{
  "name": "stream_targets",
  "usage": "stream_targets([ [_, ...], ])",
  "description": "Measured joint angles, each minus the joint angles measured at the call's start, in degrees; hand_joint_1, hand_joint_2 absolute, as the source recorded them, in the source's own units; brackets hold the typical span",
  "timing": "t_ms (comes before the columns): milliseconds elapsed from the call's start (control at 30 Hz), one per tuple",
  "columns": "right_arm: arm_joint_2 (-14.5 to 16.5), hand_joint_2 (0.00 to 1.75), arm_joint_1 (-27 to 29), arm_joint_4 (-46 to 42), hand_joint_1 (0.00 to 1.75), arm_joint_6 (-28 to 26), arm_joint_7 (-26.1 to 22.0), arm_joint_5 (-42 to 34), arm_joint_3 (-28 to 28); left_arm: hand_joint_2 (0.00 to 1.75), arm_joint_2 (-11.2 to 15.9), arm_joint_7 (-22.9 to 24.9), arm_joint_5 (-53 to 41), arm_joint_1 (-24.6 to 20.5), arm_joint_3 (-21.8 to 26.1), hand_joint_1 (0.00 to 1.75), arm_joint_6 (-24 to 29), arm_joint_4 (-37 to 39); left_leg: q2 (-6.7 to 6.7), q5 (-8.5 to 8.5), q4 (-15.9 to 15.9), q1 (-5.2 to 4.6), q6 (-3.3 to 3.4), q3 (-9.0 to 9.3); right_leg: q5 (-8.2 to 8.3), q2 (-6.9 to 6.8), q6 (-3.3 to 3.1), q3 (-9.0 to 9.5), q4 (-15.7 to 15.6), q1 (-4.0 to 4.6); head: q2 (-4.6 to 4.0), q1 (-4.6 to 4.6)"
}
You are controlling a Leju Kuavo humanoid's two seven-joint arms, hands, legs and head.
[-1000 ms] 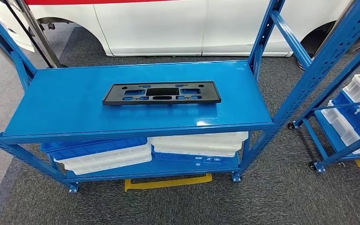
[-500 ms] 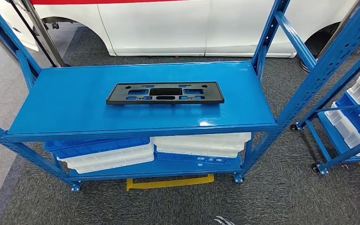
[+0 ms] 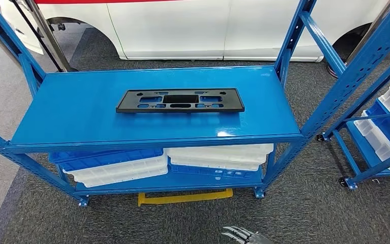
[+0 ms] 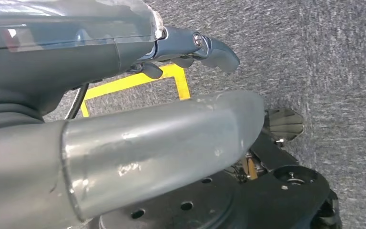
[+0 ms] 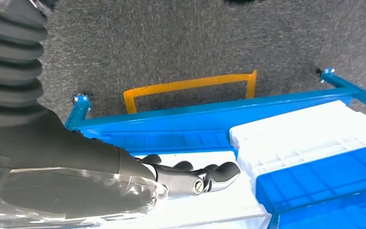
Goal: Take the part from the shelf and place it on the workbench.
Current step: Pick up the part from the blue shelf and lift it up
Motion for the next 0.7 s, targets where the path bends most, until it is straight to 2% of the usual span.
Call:
stream_targets([
  [200,-2.0,0.0,-2.7,-3.0,0.0,0.0,0.2,-0.2,2.7,0.0,-0.3,1.2,-0.9,-0.2,0.2,0.0,0.0,0.1,-0.15,0.04,0.0,-0.02,0.05,-0.14,-0.02,-0.13,0.03,-0.01,0.0,-0.01,0.0,0.01],
  [700,-1.7,0.0,-6.3,-2.6,0.0,0.5,2.0,-0.2,4.5,0.0,-0.9,3.5,-3.8,-0.4,0.2,0.0,-0.4,0.3,-0.6,0.12,0.0,-0.11,0.14,-0.36,-0.04,-0.48,0.07,0.02,0.1,-0.02,0.0,0.01],
])
